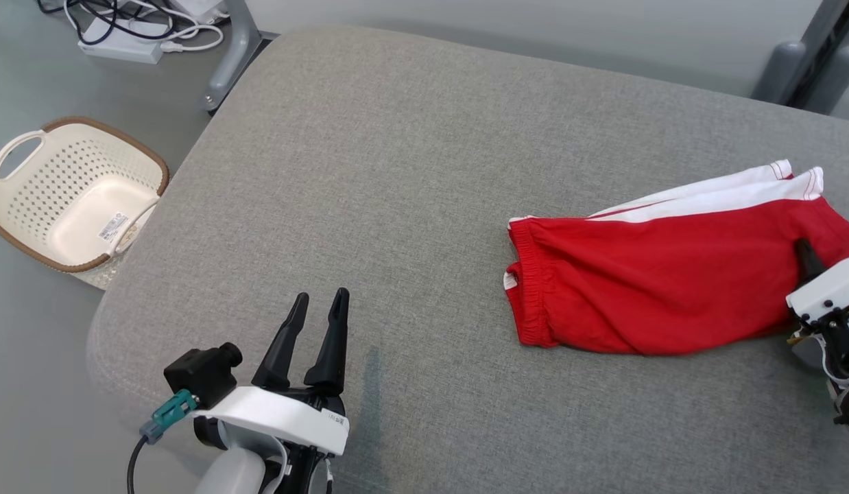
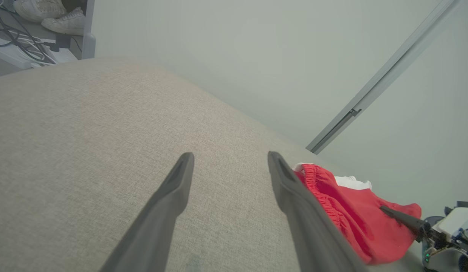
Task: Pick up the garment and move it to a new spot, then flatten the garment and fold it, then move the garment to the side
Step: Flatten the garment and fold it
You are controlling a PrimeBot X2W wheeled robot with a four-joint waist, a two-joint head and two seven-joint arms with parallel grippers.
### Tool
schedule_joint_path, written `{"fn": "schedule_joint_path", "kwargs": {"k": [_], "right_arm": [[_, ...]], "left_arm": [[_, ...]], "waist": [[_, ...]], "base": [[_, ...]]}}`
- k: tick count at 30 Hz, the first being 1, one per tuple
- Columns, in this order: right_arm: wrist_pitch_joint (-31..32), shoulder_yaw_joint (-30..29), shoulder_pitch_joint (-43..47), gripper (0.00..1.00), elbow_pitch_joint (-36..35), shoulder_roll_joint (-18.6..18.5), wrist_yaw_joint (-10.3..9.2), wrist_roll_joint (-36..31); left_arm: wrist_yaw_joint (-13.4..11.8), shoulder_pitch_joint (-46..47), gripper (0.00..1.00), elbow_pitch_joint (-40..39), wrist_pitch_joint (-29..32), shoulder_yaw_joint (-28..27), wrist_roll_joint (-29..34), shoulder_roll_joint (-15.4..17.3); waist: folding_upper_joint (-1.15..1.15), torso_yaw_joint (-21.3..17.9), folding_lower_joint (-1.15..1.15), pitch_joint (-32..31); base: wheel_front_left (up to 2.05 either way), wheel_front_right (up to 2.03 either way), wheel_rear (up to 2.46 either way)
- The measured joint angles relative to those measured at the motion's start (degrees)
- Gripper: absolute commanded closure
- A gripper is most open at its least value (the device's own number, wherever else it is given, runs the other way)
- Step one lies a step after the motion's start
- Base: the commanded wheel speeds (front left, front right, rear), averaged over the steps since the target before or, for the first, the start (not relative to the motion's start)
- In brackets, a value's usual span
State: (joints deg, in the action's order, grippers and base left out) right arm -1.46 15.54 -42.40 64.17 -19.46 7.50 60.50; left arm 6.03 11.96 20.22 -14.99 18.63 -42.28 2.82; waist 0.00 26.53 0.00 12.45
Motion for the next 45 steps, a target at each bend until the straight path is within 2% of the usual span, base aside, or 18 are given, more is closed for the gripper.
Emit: {"fn": "schedule_joint_path", "kwargs": {"k": [15, 21, 29, 37, 45], "right_arm": [[-6.67, -4.19, 10.02, 1.0, -0.08, 1.81, 0.0, 4.38], [-7.15, -5.59, 12.99, 1.0, 0.79, 2.85, -0.01, 5.68], [-8.9, -4.52, 11.77, 1.0, 0.19, 3.3, -0.01, 3.98], [-11.51, -0.91, 10.63, 1.0, -8.37, 6.19, -0.01, 1.38], [-10.44, 5.26, 14.35, 1.0, -19.61, 9.61, -0.01, 0.46]], "left_arm": [[0.47, -2.46, 0.0, 1.27, 0.0, -1.01, 1.64, -0.04], [0.55, -3.72, 0.0, 1.23, 0.0, -1.38, 2.07, -0.02], [0.76, -4.2, 0.0, 1.01, 0.0, -2.83, 3.19, 0.01], [0.89, -4.79, 0.0, 1.63, 0.0, -3.0, 3.46, -0.02], [0.97, -5.63, 0.0, 1.72, 0.0, -3.16, 0.81, -0.04]], "waist": [[0.0, -5.44, 0.0, -6.74], [0.0, -6.31, 0.0, -8.32], [0.0, -5.89, 0.0, -8.95], [0.0, -4.82, 0.0, -10.52], [0.0, -3.42, 0.0, -11.45]], "base": [[0.0, 0.0, 0.0], [0.0, 0.0, 0.0], [0.0, 0.0, 0.0], [0.0, 0.0, 0.0], [0.0, 0.0, 0.0]]}}
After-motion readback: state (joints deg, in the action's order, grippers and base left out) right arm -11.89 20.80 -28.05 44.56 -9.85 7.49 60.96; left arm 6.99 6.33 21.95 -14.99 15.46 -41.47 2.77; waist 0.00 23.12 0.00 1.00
